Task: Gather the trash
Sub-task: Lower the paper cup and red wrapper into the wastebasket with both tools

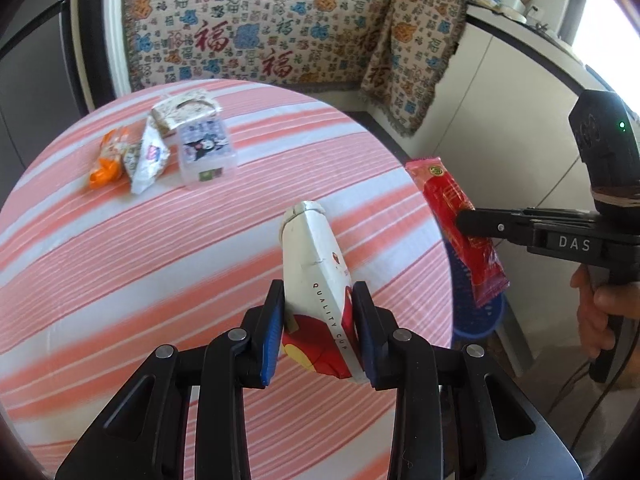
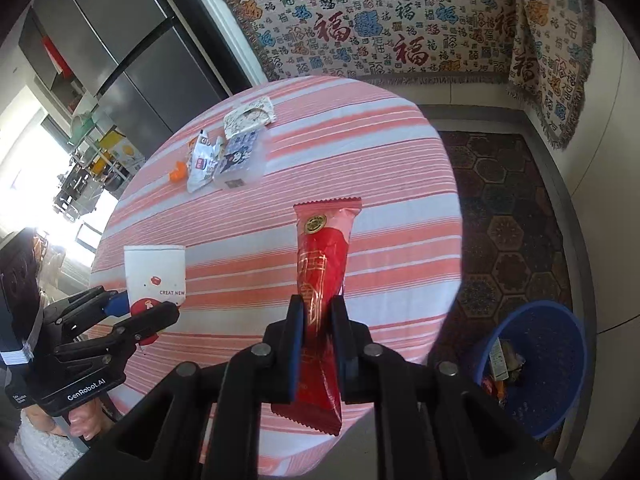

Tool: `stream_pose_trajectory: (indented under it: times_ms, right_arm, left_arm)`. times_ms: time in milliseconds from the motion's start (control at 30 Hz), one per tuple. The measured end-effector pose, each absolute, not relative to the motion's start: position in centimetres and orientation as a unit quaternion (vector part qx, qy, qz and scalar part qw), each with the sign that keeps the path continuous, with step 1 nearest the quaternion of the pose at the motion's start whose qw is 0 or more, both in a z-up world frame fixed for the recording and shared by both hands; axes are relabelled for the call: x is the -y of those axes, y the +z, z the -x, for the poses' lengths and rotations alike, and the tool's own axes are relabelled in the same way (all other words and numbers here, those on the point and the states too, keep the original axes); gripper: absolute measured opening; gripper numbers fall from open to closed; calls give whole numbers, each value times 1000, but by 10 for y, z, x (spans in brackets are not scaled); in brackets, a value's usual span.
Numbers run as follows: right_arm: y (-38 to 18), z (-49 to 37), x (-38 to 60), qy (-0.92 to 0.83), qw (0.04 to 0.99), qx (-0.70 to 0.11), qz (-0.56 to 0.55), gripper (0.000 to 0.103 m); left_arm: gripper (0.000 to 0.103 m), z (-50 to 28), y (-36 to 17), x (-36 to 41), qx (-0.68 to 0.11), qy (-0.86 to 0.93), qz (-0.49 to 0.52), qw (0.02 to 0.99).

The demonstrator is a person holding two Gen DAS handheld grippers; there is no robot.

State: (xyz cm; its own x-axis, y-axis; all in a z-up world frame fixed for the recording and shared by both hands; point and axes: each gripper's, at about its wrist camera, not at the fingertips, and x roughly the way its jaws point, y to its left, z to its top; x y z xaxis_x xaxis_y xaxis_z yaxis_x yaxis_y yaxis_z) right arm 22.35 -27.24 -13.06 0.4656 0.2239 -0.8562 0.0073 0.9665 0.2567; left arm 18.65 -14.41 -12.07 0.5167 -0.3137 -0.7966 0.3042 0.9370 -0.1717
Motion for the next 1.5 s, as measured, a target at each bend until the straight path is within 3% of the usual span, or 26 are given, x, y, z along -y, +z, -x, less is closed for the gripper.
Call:
stream_pose_trajectory:
  times_ms: [300,600,1267,1367,1500]
  right_arm:
    - [-121,-173,392,-25,857,-500,-124,14]
    - [-148,-131,492,-107,849,-494,-153,14]
    - [-221,-102,574,-126,825,-501,-227,14]
    - [-225,-99,582,-129,822,-498,-243,15]
    - [-229,-99,590,-124,819,-493,-266,17]
  left_arm:
    - [33,-187,-114,250,-458,-255,-1,852]
    - [33,-196,-135,346,-479,-304,-7,824]
    - [35,-201,-211,462,-523,-324,-50,786]
    - [41,-204,-216,471,-522,-326,-58,786]
    - [65,-208,-227,479,-518,-324,-59,789]
